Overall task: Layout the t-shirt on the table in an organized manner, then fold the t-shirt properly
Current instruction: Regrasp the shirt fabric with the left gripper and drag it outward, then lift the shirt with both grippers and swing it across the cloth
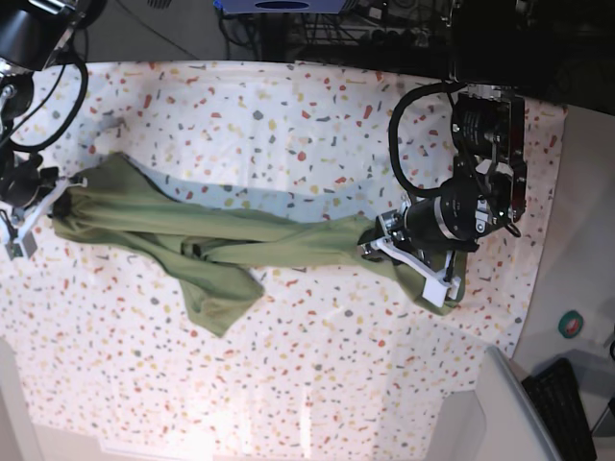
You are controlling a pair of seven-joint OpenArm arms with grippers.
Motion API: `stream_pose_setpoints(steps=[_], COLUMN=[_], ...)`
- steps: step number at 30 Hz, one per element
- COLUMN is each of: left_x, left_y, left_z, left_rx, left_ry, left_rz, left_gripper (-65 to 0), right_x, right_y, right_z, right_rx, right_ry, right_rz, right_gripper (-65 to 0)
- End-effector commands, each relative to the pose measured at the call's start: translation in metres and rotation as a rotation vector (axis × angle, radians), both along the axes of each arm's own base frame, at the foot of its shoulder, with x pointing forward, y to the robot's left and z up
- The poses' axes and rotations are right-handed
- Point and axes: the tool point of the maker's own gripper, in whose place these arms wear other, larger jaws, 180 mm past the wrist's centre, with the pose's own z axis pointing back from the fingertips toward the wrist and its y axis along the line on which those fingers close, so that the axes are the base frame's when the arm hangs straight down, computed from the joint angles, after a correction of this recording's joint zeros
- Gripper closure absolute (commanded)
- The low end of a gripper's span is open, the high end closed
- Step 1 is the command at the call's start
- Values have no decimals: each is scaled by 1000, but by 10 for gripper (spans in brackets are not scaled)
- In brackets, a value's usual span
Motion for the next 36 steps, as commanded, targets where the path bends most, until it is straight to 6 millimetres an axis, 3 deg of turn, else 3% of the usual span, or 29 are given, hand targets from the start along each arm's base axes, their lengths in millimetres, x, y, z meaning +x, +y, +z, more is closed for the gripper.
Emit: stream_pose_setpoints(steps=[1,8,12,14,19,23,25,29,33,36], left_x=[11,15,23,35,64,92,102,116,124,124], left_y=[11,26,22,17,17,15,14,15,8,7], left_z=[13,20,40,50,38,53,65,82,82,77], left_rx=[8,-46,-224,-299,-357,-388,-394,-402,-422,-430], left_ry=[-40,-6,-44,-56,8,-7,-30,-71,-53,-32], left_rz=[25,80,119,121,154,155,149,147,146,149], left_gripper=[0,0,0,0,-7,-25,-74,-237,-416,-456], right_x=[10,-7,-18,-19,-26,-32,-33,-33,-34,-34], right_y=[-8,-7,-7,-7,-7,-9,-10,-10,-11,-11], right_z=[12,2,-5,-6,-9,-12,-12,-12,-12,-12], right_rx=[-21,-19,-19,-19,-20,-26,-27,-27,-29,-29], right_ry=[-41,-3,20,25,43,56,57,59,60,60], right_rz=[0,0,0,0,1,2,2,2,2,2], right_gripper=[0,0,0,0,0,0,0,0,0,0])
